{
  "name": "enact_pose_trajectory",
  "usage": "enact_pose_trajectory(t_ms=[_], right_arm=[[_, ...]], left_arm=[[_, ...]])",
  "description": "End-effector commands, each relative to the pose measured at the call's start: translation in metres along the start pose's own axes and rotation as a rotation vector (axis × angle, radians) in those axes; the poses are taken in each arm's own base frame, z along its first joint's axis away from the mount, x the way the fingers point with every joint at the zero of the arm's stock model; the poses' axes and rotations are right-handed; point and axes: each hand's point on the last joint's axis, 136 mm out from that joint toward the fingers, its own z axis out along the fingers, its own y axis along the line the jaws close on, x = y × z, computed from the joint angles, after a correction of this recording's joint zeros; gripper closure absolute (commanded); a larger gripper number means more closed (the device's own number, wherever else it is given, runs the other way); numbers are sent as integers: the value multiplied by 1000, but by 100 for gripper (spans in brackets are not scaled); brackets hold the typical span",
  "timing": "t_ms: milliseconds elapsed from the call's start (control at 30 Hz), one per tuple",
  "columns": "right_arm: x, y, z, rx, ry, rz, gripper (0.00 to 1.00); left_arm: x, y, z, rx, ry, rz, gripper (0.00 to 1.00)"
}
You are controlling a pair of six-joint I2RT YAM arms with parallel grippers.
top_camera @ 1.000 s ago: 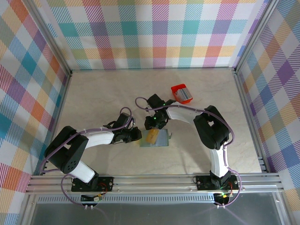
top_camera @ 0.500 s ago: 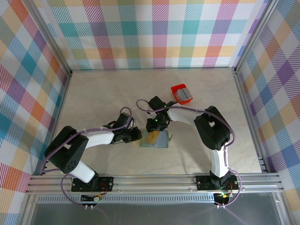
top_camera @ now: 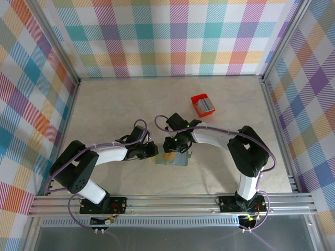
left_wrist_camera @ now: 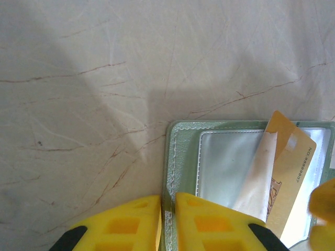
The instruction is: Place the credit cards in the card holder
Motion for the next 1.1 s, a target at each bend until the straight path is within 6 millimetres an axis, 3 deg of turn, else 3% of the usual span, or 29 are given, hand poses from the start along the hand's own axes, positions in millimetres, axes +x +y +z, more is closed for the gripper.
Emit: enact_pose_trajectory(t_ms=[0, 500, 867, 1067], right_arm=[[12, -1, 13, 1, 43, 45, 74], [33, -30, 19, 121, 81, 139, 74], [38, -38, 10, 169, 89, 125, 74], [34, -33, 1, 160, 71, 105, 73]], left_arm=[[12, 16, 11, -47, 28, 1, 83], [15, 21, 15, -59, 33, -6, 83], [16, 23, 17, -62, 38, -8, 83], [17, 23, 17, -63, 41, -9, 83]])
